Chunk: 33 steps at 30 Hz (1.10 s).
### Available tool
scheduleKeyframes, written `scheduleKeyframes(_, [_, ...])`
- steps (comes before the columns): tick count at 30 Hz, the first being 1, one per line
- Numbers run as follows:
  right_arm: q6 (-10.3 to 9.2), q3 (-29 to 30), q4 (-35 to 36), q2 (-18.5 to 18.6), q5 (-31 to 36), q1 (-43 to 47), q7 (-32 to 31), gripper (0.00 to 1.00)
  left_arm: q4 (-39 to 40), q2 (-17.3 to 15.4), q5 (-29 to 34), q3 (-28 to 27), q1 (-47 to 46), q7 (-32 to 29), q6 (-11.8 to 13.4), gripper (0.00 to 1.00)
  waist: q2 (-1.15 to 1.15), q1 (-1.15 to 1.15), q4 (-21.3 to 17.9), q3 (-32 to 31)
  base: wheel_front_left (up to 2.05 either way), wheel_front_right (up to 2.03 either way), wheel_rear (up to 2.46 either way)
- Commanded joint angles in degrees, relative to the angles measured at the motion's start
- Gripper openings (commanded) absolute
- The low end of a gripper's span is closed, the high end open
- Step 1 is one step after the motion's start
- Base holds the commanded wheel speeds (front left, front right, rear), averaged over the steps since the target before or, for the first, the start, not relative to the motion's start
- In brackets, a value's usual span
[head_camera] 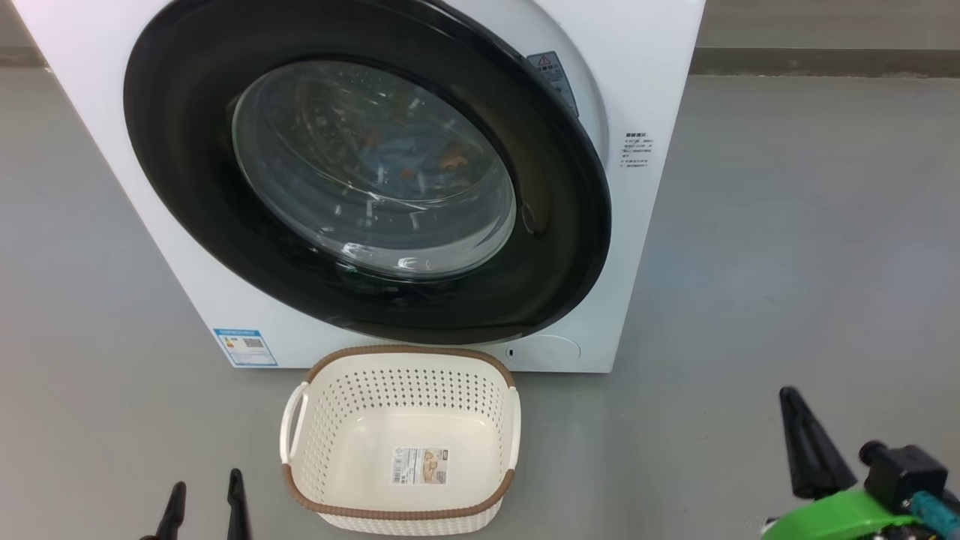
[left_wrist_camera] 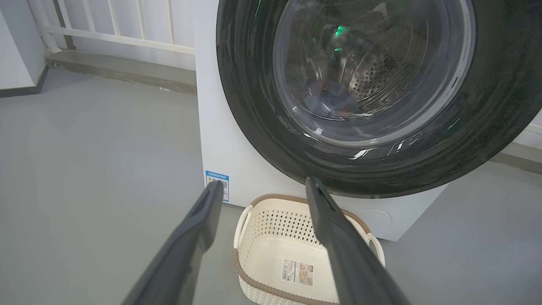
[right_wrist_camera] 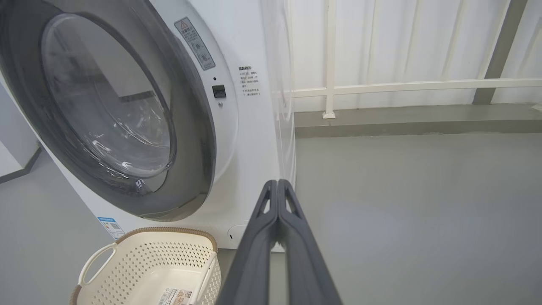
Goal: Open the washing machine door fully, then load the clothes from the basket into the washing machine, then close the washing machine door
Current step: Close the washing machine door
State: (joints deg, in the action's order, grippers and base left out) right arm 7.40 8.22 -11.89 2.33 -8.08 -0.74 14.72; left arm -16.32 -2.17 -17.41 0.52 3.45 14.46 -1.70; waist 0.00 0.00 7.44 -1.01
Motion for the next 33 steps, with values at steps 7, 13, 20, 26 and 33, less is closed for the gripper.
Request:
scheduleKeyframes(7, [0.09, 0.79, 6.32, 0.55, -1.38, -8.29, 0.28, 0.0, 1.92, -0.71, -0.8, -0.82, -0.95, 0.53, 0.74, 1.0, 0.0, 0.0, 0.53, 0.89, 0.0, 0.0, 0.0])
scheduleKeyframes(13, [0.09, -1.82, 13.43, 0.55, -2.92, -15.7, 0.28, 0.0, 1.95, -0.71, -1.12, -0.21, -1.23, 0.53, 0.95, 1.0, 0.0, 0.0, 0.97, 2.42, 0.0, 0.0, 0.0])
scheduleKeyframes(20, [0.09, -10.13, 16.64, 0.55, -4.26, -21.69, 0.28, 0.0, 1.99, -0.71, -1.54, 0.64, -2.78, 0.53, 0.88, 1.0, 0.0, 0.0, 1.58, 5.3, 0.0, 0.0, 0.0])
scheduleKeyframes(26, [0.09, -18.12, 13.36, 0.6, -3.85, -25.26, 0.28, 0.0, 2.09, -0.71, -2.44, 2.32, -5.05, 0.53, 0.91, 1.0, 0.0, 0.0, 2.87, 8.32, 0.0, 0.0, 0.0])
scheduleKeyframes(33, [0.09, -22.63, 7.09, 2.67, -3.36, -28.42, 0.28, 0.0, 2.45, -0.71, -3.68, 4.26, -7.99, 0.53, 1.23, 1.0, 0.0, 0.0, 4.65, 12.26, 0.0, 0.0, 0.0])
